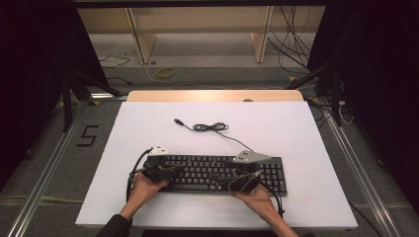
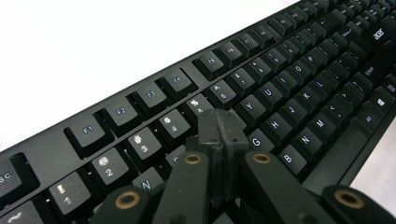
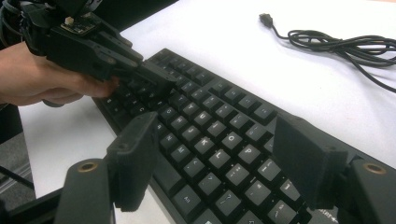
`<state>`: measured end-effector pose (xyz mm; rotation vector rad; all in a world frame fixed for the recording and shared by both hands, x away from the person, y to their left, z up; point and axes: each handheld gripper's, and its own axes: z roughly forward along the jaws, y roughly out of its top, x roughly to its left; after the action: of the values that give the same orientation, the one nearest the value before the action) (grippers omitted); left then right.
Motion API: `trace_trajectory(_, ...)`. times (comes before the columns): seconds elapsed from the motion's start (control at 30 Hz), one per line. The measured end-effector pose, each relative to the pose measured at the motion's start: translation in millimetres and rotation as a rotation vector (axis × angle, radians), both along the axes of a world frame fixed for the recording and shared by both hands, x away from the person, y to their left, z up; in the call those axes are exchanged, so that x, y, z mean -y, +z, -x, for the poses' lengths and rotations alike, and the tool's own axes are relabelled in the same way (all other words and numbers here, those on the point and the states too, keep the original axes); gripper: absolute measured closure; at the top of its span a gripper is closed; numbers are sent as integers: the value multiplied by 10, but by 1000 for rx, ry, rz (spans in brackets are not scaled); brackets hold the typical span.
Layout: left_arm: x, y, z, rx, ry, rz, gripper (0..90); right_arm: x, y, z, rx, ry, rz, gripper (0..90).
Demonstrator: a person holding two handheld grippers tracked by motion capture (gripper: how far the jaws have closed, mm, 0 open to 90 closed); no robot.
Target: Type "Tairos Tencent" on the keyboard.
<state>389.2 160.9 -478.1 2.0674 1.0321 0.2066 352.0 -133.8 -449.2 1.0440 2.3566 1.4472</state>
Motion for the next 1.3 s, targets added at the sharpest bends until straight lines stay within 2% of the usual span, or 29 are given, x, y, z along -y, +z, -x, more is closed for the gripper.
trace_trajectory(0.13,16,-19,4,11,-11,-18,891,-4,-2,0,-2,1,1,324)
trace_trajectory(0.33,13,-25,10,13,-4,-12,890,-16,-8,7,-4,4,5,324)
trace_trajectory(0.6,-3,30,32,31,7,5,852,-26,-21,-1,-6,6,4,324)
trace_trajectory(0.9,-41,79,54,44,5,46,811,-34,-29,-8,-9,5,9,324)
trace_trajectory(1.03,-54,97,67,39,1,69,752,-45,-37,-17,-9,6,12,325)
trace_trajectory(1.3,-68,113,84,31,7,95,548,-47,-44,-42,-11,-2,16,327)
